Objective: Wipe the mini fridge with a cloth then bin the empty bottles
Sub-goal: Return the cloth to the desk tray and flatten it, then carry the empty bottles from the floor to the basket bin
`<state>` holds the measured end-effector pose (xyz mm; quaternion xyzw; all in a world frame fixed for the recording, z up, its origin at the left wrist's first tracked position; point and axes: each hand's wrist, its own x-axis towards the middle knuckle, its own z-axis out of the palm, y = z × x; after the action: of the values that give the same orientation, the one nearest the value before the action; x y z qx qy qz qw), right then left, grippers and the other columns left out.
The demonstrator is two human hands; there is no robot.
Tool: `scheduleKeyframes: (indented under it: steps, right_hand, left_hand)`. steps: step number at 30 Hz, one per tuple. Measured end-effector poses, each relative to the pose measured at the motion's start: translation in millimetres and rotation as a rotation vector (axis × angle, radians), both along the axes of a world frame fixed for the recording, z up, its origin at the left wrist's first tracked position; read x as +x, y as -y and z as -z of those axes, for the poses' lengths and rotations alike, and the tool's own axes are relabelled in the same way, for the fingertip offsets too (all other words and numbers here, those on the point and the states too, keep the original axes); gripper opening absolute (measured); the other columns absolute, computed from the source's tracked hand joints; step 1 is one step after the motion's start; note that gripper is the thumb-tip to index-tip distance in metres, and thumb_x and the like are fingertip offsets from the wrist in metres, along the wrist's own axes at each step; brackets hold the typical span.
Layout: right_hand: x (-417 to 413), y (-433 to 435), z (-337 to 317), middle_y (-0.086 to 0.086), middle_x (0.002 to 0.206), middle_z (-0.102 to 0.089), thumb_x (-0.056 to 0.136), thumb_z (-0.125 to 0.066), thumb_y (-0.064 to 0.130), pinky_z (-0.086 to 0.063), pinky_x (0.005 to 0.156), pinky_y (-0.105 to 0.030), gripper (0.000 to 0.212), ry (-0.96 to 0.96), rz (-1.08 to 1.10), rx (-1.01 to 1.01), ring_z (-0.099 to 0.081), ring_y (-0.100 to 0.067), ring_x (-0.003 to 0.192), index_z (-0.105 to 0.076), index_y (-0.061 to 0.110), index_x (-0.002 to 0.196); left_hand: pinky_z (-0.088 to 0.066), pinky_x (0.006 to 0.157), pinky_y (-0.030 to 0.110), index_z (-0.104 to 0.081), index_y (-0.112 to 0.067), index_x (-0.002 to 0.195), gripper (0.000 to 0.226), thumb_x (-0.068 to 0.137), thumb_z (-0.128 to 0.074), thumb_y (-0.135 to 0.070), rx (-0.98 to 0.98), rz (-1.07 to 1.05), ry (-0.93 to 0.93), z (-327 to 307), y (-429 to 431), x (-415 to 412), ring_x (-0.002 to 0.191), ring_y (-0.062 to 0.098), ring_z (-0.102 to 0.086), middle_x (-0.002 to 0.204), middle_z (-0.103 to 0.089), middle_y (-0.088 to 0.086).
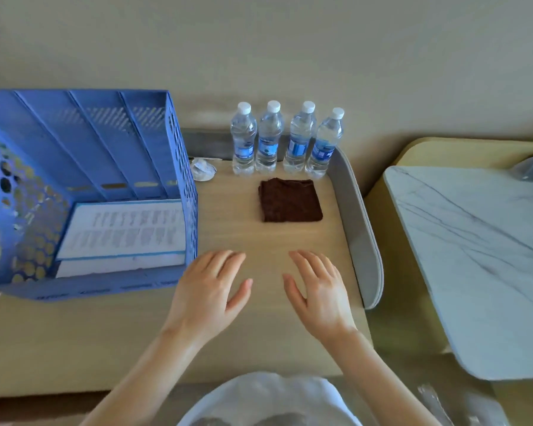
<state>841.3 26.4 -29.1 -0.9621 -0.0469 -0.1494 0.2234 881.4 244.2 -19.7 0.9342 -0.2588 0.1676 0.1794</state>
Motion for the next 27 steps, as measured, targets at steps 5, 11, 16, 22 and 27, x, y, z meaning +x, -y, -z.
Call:
scheduleKeyframes:
  steps: [5,11,16,22,27]
  right_hand:
    - [-100,-62,35,-0.008,0.119,-0.069,0.096,-0.049,0.036,-0.053,0.093,-0.039,0.044,-0.068,0.083,-0.006,-0.063,-0.030,0.114,-0.068,0.005,0.121]
    - [-202,-125,59,-0.003,0.118,-0.069,0.095,-0.048,0.039,-0.051,0.093,-0.036,0.043,-0.176,0.238,0.019,-0.062,-0.025,0.111,-0.067,0.010,0.120]
    - [-251,-143,31,-0.004,0.117,-0.070,0.094,-0.049,0.037,-0.051,0.094,-0.035,0.043,-0.124,0.412,0.059,-0.063,-0.026,0.111,-0.068,0.008,0.119]
    - [-316,-128,-3,-0.003,0.118,-0.069,0.098,-0.043,0.039,-0.050,0.097,-0.040,0.045,-0.064,0.655,0.047,-0.061,-0.027,0.113,-0.068,0.010,0.121]
    - [-390,-109,-12,-0.002,0.116,-0.066,0.094,-0.061,0.024,-0.049,0.095,-0.040,0.030,0.053,0.902,0.020,-0.058,-0.026,0.111,-0.063,0.011,0.121]
  left_hand:
    - [-0.053,0.079,0.035,-0.070,-0.009,0.110,0.044,0.087,-0.052,-0.041,0.100,0.078,-0.142,30,-62,-85,0.095,0.024,-0.065,0.106,-0.069,0.003]
    - [-0.054,0.073,0.033,-0.071,-0.013,0.107,0.044,0.090,-0.046,-0.045,0.161,0.149,-0.296,46,-128,-160,0.090,0.021,-0.065,0.100,-0.069,-0.003]
    - [-0.054,0.075,0.035,-0.070,-0.012,0.110,0.045,0.091,-0.045,-0.044,0.118,0.256,-0.271,24,-135,-175,0.092,0.022,-0.065,0.103,-0.069,-0.002]
    - [-0.052,0.078,0.035,-0.069,-0.010,0.115,0.048,0.092,-0.045,-0.044,0.049,0.490,-0.175,-8,-78,-185,0.098,0.023,-0.063,0.107,-0.070,0.001]
    - [-0.054,0.082,0.035,-0.069,-0.011,0.116,0.047,0.094,-0.045,-0.045,0.020,0.748,-0.147,-27,-11,-220,0.101,0.021,-0.062,0.111,-0.070,0.002]
